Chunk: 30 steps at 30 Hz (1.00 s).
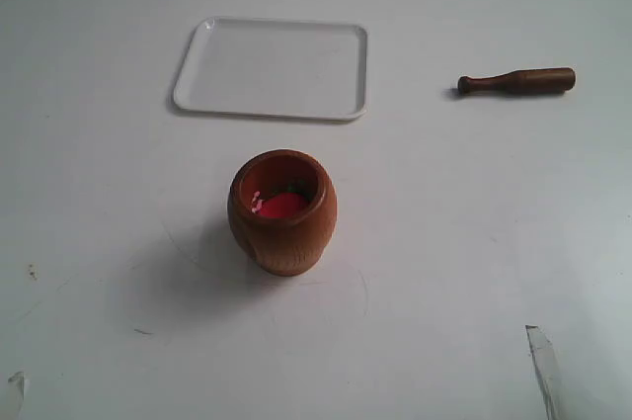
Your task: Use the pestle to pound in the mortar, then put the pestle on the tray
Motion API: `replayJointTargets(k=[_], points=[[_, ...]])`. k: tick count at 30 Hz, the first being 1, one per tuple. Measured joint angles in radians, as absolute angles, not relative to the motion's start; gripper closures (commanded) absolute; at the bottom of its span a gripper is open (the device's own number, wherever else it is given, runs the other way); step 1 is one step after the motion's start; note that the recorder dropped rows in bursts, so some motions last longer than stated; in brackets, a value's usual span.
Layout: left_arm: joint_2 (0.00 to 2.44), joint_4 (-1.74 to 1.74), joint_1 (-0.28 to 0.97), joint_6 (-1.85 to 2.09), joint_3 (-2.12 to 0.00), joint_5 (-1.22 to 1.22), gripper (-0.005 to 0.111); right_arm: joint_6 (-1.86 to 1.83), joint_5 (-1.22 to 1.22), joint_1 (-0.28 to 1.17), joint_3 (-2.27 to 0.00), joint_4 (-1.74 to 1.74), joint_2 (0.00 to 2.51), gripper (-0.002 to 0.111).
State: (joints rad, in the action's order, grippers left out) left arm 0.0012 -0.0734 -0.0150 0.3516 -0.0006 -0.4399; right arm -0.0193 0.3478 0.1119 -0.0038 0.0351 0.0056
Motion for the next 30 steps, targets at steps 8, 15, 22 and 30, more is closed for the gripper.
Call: replayJointTargets(k=[8,15,22,30], points=[[0.001,-0.073,-0.015,0.352,-0.001,-0.44,0.107,-0.019,0.348,0.112,-0.004,0.035,0.006,0.108],[0.001,-0.073,-0.015,0.352,-0.001,-0.44,0.107,-0.054,0.172,0.112,-0.004,0.128,0.006,0.108],[0.001,-0.073,-0.015,0.352,-0.001,-0.44,0.107,-0.053,-0.334,0.112,-0.004,0.097,0.006,0.108],[0.001,-0.073,-0.015,0.352,-0.001,-0.44,0.107,0.348,-0.587,0.112,-0.004,0.113,0.0,0.108]])
